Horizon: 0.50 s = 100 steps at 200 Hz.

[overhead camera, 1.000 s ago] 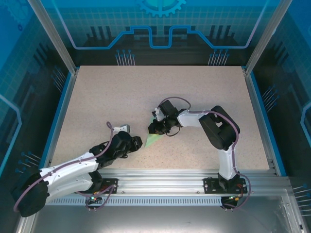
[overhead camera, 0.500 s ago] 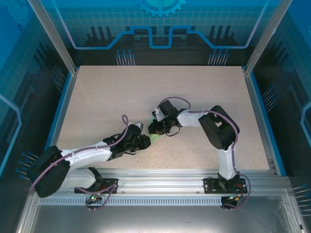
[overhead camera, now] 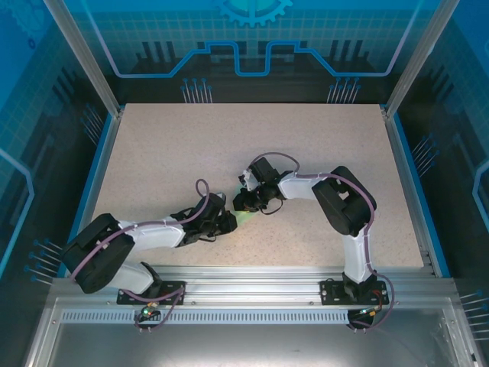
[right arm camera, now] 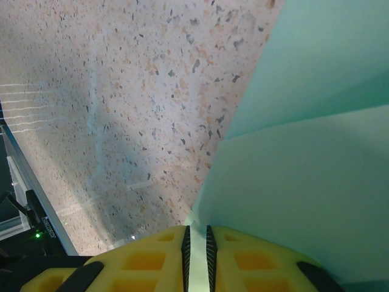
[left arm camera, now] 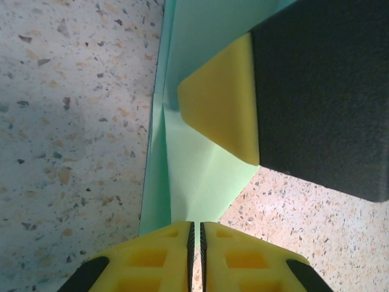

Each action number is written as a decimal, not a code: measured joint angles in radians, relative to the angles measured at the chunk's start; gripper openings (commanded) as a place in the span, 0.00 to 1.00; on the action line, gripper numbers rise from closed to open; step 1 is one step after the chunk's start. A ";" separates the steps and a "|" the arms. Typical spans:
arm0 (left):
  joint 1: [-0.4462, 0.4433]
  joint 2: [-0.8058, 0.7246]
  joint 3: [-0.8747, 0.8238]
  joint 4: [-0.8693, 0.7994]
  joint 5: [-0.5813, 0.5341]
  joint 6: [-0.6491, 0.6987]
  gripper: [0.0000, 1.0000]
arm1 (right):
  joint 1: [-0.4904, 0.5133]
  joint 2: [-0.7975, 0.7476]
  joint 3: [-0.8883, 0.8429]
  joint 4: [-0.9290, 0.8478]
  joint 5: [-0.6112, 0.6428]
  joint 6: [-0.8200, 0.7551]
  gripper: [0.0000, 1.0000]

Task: Fold a paper plane with a square sheet of paper (pick it up from the middle)
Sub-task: Fourth fold the wing at the center of the table.

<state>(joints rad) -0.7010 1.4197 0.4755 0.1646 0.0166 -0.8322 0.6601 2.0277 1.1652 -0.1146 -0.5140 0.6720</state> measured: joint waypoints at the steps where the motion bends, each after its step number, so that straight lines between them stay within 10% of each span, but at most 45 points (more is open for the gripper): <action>1: 0.000 0.000 0.000 0.001 0.000 0.000 0.15 | 0.000 0.000 0.000 0.000 0.000 0.000 0.18; 100: 0.002 0.009 -0.064 0.082 -0.004 -0.035 0.14 | 0.000 0.005 0.005 -0.005 -0.002 -0.003 0.18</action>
<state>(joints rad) -0.6991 1.4288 0.4118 0.2466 0.0124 -0.8669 0.6601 2.0327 1.1702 -0.1200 -0.5163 0.6685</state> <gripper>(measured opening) 0.134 0.178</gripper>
